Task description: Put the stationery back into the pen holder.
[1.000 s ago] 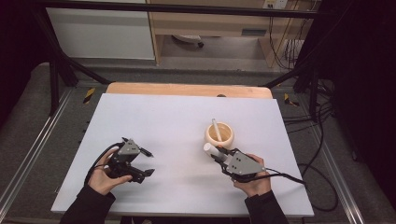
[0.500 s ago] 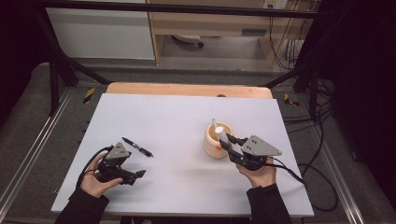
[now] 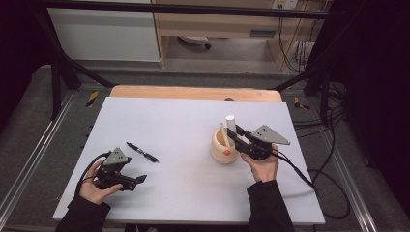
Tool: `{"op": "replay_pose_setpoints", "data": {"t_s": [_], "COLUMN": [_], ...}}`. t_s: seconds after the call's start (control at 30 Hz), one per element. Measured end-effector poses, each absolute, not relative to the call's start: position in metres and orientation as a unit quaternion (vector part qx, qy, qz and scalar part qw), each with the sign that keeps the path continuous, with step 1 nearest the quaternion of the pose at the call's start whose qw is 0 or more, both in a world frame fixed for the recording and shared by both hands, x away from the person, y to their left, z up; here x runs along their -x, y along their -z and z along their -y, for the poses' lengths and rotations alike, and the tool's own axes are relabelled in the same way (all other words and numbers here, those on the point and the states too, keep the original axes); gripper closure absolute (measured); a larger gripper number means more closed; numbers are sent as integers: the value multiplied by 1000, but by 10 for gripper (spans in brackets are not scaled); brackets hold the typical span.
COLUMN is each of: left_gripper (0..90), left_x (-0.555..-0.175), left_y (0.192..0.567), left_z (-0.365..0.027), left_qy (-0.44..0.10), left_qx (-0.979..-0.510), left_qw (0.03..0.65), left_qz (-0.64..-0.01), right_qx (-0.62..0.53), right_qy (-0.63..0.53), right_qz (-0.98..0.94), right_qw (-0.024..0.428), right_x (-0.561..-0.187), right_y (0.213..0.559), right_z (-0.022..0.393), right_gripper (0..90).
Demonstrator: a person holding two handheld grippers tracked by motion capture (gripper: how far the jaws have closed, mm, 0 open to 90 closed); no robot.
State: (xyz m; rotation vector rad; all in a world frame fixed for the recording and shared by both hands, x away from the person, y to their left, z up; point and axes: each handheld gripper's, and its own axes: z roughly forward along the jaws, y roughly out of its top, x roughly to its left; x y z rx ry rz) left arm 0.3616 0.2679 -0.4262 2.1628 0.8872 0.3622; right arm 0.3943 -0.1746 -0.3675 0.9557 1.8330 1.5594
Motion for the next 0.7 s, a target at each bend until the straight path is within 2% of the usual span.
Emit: {"op": "replay_pose_setpoints", "data": {"t_s": [0.37, 0.7], "left_gripper": [81, 81], "left_x": [-363, -363], "left_y": [429, 431], "left_z": [-275, -274], "left_qy": [-142, -142], "left_qx": [-842, -844], "left_qw": [379, 377], "left_qz": [-357, -354], "right_qx": [-386, -401], "right_qy": [-580, -574], "right_qz": [-669, -670], "right_qw": [260, 247], "right_x": [-415, -419], "right_y": [381, 398], "right_z": [168, 168], "right_gripper": [698, 698]}}
